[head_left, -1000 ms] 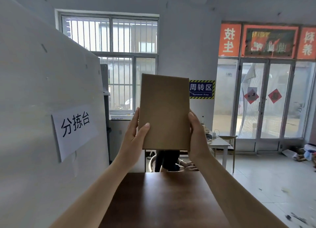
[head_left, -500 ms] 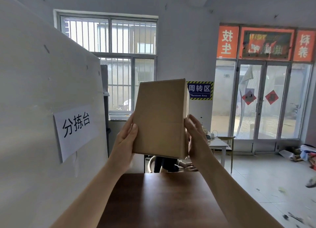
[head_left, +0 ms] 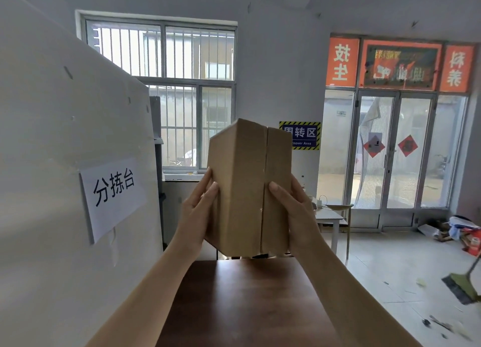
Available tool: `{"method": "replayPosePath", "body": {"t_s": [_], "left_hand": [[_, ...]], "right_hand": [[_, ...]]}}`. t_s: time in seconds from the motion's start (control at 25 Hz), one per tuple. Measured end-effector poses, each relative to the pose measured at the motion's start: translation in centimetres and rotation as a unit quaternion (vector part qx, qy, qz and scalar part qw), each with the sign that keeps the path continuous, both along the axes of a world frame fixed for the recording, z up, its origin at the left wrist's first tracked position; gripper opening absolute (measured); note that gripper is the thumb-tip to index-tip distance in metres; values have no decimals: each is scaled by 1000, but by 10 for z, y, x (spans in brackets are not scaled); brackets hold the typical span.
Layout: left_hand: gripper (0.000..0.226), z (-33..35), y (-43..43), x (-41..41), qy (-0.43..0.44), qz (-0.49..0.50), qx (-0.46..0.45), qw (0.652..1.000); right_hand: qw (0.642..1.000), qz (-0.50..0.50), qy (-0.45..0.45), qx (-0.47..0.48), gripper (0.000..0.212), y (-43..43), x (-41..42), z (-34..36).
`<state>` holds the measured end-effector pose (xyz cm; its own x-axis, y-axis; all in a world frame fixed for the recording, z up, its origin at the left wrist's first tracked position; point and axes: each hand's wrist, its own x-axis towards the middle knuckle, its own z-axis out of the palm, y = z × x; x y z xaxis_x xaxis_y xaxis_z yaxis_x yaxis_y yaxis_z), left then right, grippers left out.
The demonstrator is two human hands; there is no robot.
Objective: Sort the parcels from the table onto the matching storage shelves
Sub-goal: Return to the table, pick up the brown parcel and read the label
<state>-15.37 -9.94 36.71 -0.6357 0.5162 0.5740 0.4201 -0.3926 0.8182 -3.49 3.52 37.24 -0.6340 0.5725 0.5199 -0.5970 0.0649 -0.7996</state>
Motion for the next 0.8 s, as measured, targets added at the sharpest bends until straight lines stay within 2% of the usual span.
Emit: {"method": "replayPosePath", "body": {"t_s": [0.16, 0.36, 0.44, 0.6, 0.8], "left_hand": [[72, -2, -3, 16, 32, -46, -21, 998], [80, -2, -13, 27, 51, -95, 39, 993], [72, 1, -16, 34, 50, -77, 69, 993], [44, 4, -24, 48, 100, -17, 104, 989], [43, 0, -26, 54, 110, 22, 114, 987]], "right_hand": [[998, 48, 30, -36, 43, -10, 7, 3], [999, 22, 32, -9, 49, -21, 16, 5], [999, -1, 36, 1, 51, -26, 18, 4], [997, -38, 59, 22, 50, -32, 25, 3], [997, -41, 56, 20, 37, -38, 30, 2]]}}
